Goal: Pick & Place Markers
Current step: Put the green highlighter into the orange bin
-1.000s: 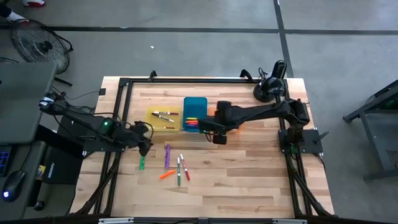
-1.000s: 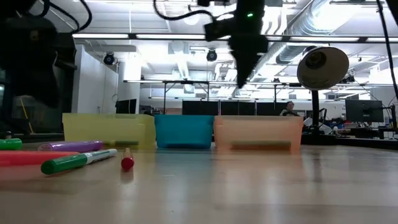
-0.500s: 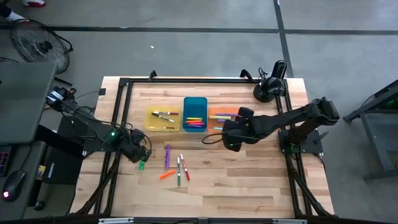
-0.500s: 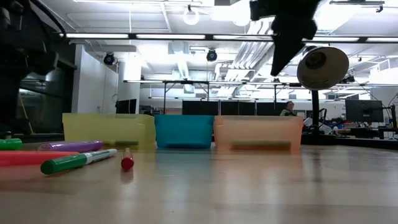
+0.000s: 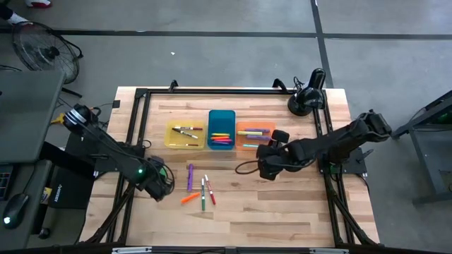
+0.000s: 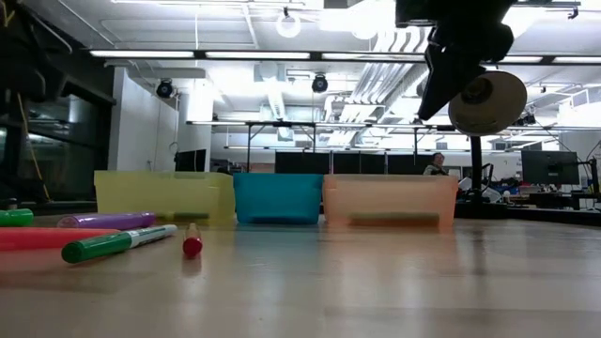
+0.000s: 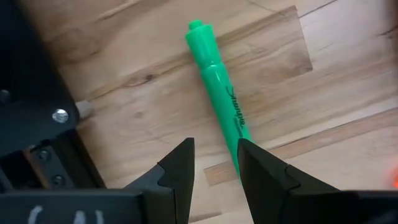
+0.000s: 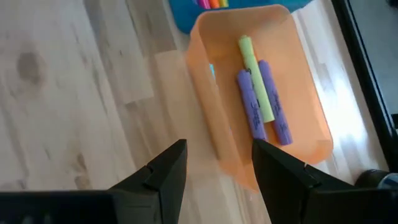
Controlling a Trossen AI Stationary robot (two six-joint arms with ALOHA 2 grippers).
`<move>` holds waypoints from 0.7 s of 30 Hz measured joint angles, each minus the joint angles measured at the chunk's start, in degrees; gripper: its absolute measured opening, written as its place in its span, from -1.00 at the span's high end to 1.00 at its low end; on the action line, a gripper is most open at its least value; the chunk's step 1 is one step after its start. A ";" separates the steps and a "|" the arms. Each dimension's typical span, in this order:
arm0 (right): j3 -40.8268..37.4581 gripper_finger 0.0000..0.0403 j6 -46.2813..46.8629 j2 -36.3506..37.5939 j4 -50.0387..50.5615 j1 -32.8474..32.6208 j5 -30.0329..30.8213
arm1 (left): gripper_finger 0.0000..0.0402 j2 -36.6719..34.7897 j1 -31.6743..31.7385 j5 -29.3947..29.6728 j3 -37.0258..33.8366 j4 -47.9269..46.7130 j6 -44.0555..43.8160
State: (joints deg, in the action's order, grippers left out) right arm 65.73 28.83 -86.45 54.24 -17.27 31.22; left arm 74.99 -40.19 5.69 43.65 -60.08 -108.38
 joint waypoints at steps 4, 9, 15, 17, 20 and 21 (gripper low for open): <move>-0.02 0.16 0.99 -0.01 -0.98 -1.42 0.09 | 0.42 1.12 0.03 -0.52 -0.02 1.74 -0.08; -0.02 0.16 2.31 -0.01 -2.25 -2.90 0.11 | 0.42 1.13 0.03 -0.60 -0.01 1.60 -2.43; -0.02 0.16 3.66 -0.01 -2.32 -3.91 -0.05 | 0.42 1.13 0.03 -0.59 -0.10 2.73 -4.03; -0.02 0.16 4.18 -0.01 -2.34 -4.08 -0.30 | 0.42 1.13 0.03 -0.26 -0.10 3.30 -4.41; -0.02 0.16 4.25 -0.03 -2.54 -4.41 -0.80 | 0.42 1.79 0.03 -0.20 -0.10 3.21 -4.77; -0.02 0.16 4.37 -0.03 -2.73 -4.55 -0.87 | 0.42 2.33 0.03 -0.20 -0.13 3.26 -5.05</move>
State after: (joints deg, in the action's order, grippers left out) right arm 65.71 33.20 -86.48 51.51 -21.82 30.35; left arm 77.32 -40.16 5.48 43.53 -56.82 -113.42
